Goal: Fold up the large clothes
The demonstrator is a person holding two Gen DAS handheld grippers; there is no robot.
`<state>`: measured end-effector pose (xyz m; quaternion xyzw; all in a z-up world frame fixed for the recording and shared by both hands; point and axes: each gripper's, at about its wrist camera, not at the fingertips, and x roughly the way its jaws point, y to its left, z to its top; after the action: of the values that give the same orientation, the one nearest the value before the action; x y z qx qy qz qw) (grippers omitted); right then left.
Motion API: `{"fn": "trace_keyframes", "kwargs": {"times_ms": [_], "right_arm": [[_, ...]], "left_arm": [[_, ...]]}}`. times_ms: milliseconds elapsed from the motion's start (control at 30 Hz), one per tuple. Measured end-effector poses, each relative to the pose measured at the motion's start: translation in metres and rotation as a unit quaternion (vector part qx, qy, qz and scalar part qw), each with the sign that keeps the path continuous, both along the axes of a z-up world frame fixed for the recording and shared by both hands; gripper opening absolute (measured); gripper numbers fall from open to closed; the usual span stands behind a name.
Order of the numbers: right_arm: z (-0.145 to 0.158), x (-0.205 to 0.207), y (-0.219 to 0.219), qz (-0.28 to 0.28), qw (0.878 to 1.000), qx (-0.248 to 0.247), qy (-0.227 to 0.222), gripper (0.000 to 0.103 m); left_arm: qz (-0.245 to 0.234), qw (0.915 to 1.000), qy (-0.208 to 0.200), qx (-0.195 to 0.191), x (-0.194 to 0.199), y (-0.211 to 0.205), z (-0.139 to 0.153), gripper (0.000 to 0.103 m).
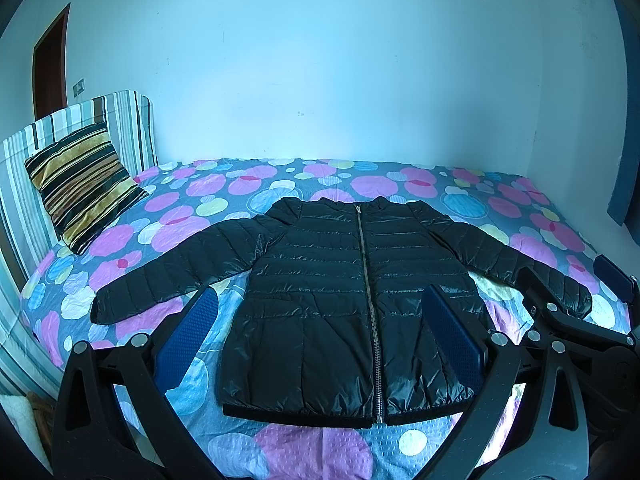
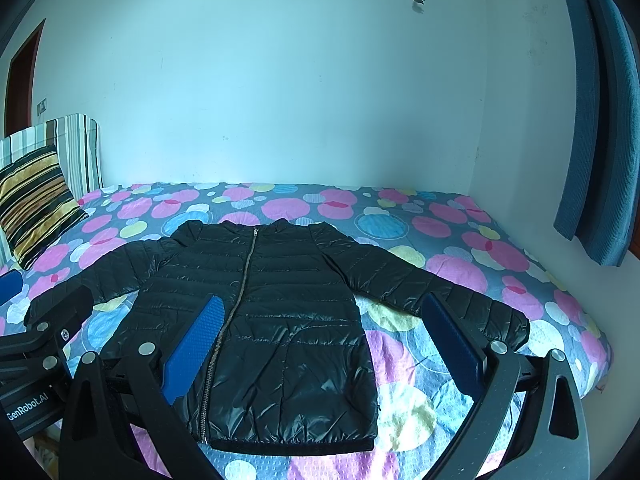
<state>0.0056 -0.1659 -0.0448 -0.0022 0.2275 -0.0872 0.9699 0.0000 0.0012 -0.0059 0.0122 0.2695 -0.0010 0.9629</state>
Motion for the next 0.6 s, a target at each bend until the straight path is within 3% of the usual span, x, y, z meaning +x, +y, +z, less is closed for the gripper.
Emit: {"fn": "trace_keyframes", "kwargs": {"times_ms": [600], "right_arm": [[-0.0021, 0.0021, -0.0031, 0.001, 1.0, -0.001, 0.003, 0.098]], "left_arm": [[0.0, 1.0, 0.002, -0.001, -0.0003, 0.0005, -0.0004, 0.101]]}}
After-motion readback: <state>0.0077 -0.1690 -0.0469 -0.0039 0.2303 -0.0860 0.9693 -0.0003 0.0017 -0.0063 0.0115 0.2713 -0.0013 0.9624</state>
